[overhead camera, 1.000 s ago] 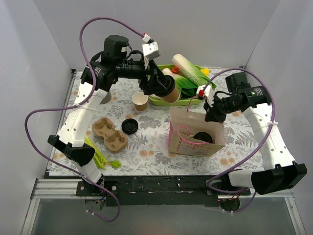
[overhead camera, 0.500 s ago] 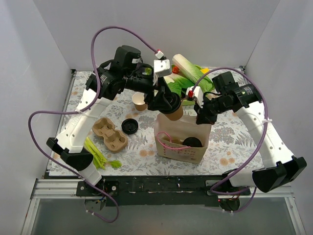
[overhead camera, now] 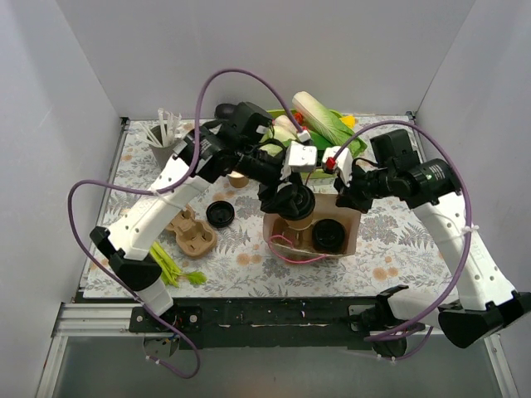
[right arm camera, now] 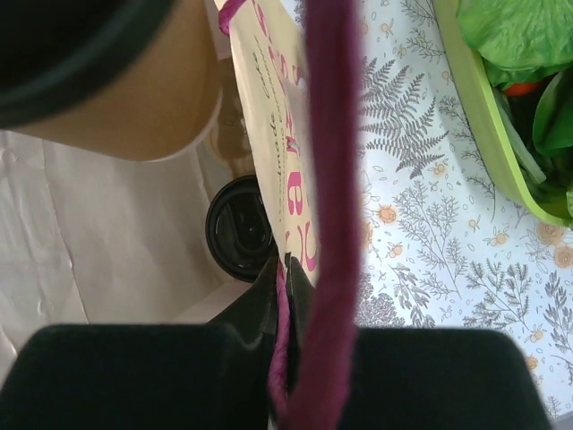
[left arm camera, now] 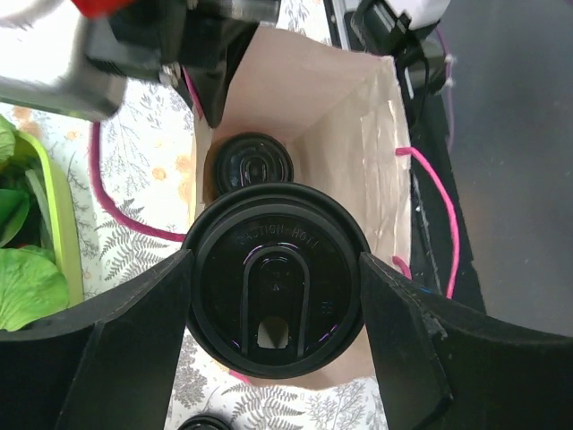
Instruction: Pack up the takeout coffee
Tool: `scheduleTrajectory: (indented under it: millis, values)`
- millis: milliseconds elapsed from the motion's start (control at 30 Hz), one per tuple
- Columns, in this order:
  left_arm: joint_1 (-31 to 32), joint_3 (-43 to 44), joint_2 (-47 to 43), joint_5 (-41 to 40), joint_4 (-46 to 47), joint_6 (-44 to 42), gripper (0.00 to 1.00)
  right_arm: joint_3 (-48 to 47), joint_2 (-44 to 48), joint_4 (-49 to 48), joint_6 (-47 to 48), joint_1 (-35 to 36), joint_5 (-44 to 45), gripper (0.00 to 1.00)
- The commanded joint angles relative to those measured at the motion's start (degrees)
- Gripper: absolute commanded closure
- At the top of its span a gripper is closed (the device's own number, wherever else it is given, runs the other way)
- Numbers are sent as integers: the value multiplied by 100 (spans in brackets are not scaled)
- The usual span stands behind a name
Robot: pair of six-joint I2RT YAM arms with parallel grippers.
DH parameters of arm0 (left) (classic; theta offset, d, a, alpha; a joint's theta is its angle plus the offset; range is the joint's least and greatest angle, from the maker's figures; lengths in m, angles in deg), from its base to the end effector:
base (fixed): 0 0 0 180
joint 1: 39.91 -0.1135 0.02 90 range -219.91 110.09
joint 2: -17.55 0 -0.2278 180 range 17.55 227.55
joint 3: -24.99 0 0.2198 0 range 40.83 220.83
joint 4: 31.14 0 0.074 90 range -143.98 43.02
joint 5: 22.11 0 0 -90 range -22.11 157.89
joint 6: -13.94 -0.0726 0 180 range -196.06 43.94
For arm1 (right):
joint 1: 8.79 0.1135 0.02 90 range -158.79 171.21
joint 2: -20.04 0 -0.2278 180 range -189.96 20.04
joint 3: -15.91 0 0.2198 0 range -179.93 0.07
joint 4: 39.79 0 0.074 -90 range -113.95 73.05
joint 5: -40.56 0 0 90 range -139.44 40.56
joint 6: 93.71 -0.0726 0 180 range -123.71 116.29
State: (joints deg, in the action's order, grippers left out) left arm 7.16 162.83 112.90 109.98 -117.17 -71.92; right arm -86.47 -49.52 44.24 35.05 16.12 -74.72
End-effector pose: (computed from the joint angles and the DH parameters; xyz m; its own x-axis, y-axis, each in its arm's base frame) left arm 0.1660 -0.2499 0.4007 -0.5311 0.4923 -0.6897 0.8381 0.1857 -0.5129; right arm 0.1798 0.1177 0.3372 -0.1609 -0.6989 -0.6969 -0.9288 0.3461 -0.1327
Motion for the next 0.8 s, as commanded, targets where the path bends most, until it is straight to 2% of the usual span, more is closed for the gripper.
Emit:
scheduleTrajectory:
  millis: [0,233,400,767]
  values:
    - [241,-491,-280,-481,443,-703,100,321,487,-665,-255,119,67,99]
    - [672,-1546,-552,-1097,937,-1582,100,708,812,-964,-352,278,154,99]
    - [1032,-2662,-1114,-1545,1622,-2179,100,1112,1111,-1254,-404,436,400,99]
    - [1304,-3067,-1177,-2002,1412,-2514,100,1649,1585,-1738,-404,928,787,99]
